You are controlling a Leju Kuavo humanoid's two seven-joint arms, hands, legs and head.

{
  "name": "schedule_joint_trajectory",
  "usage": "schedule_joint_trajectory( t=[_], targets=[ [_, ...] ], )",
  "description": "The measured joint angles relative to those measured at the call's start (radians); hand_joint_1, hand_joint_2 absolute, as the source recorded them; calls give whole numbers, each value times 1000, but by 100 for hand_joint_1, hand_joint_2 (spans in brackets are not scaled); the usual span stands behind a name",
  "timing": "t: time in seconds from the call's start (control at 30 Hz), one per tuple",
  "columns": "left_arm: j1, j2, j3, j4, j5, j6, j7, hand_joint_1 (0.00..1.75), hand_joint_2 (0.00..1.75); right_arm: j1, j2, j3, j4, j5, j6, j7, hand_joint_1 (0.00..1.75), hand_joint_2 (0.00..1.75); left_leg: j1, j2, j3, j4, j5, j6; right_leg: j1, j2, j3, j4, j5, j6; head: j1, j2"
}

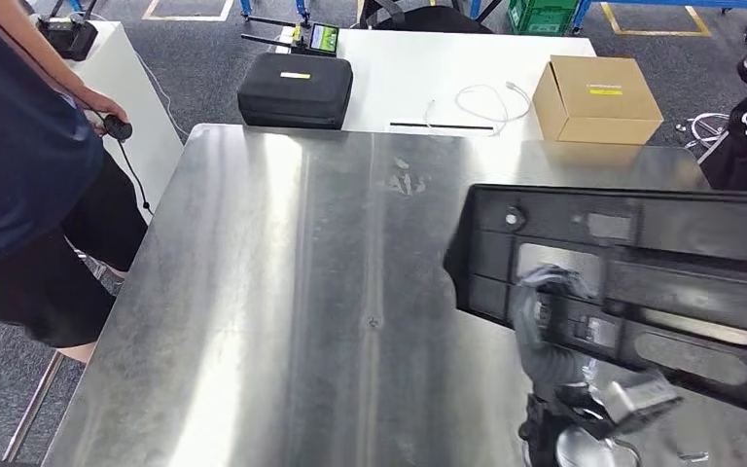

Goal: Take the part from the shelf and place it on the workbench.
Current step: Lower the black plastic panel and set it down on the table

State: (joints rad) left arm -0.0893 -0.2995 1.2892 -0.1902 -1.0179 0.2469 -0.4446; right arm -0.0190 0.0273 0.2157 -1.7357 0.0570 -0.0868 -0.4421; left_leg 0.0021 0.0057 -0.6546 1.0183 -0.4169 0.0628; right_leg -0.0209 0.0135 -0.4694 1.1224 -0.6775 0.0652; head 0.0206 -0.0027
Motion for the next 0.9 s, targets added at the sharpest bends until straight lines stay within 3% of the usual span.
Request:
schedule_joint_trajectory(
  t=[0.07, 0.1, 0.13, 0.17, 0.2, 0.23, 0.27, 0.3, 0.37, 0.43, 0.5, 0.73, 0.9],
  targets=[
    [-1, 0, -2, 1, -5, 5, 2, 0, 175, -71, 8, 64, 98, 10, -7, 39, 175, 175, 3, -2, 33, -14, -18, 0, -1, -1, -111, 120, 2, 11, 0, 0],
    [-2, 0, -3, 2, -7, 7, 3, 0, 175, -102, 13, 90, 150, 11, -11, 53, 175, 175, 5, -6, 50, -17, -30, -3, -3, -1, -147, 131, 29, 23, 1, 0],
    [-2, 0, -4, 3, -8, 9, 4, 0, 175, -128, 19, 111, 196, 10, -14, 61, 175, 175, 8, -11, 67, -18, -42, -7, -6, -2, -165, 104, 74, 39, 1, 0],
    [-3, 0, -4, 4, -8, 10, 5, 0, 175, -150, 24, 129, 236, 9, -17, 64, 175, 175, 10, -18, 83, -17, -54, -12, -11, -4, -168, 42, 135, 57, 2, 0],
    [-3, 1, -5, 4, -8, 11, 5, 0, 175, -169, 28, 142, 269, 8, -19, 64, 175, 175, 10, -23, 96, -16, -66, -19, -13, -8, -164, -20, 187, 69, 4, 0],
    [-3, 2, -6, 4, -8, 11, 5, 0, 175, -184, 32, 153, 296, 7, -20, 65, 175, 175, 9, -27, 103, -14, -76, -26, -13, -10, -158, -72, 225, 71, 5, 0],
    [-4, 2, -6, 5, -9, 11, 6, 0, 175, -197, 35, 162, 318, 9, -23, 67, 175, 175, 7, -28, 105, -14, -83, -33, -12, -10, -156, -103, 245, 63, 6, 0],
    [-4, 3, -7, 5, -9, 11, 6, 0, 175, -206, 37, 169, 333, 15, -30, 72, 175, 175, 4, -26, 104, -13, -88, -36, -11, -9, -156, -111, 249, 47, 5, 0],
    [-5, 4, -8, 7, -11, 11, 10, 0, 175, -223, 43, 183, 357, 45, -50, 91, 175, 175, 4, -18, 103, -16, -92, -25, -11, 1, -156, -117, 251, 22, 1, 0],
    [-7, 6, -9, 11, -15, 11, 19, 0, 175, -255, 54, 200, 405, 90, -76, 110, 175, 175, 6, -10, 112, -20, -95, -17, -8, 9, -151, -118, 249, 10, 1, 0],
    [-9, 8, -10, 16, -19, 9, 31, 0, 175, -296, 71, 218, 476, 135, -98, 117, 175, 175, 8, -8, 121, -26, -97, -24, -4, 11, -144, -118, 245, 1, 1, 0],
    [-11, 9, -11, 22, -41, 8, 48, 0, 175, -383, 137, 282, 724, 196, -116, 102, 175, 175, 10, -9, 132, -31, -95, -43, 1, 10, -136, -118, 242, -5, 1, 0],
    [-13, 9, -16, 24, -52, 8, 40, 0, 175, -393, 156, 302, 794, 196, -116, 95, 175, 175, 10, -8, 130, -32, -93, -48, 1, 11, -137, -121, 245, -9, 1, 0]
  ],
)
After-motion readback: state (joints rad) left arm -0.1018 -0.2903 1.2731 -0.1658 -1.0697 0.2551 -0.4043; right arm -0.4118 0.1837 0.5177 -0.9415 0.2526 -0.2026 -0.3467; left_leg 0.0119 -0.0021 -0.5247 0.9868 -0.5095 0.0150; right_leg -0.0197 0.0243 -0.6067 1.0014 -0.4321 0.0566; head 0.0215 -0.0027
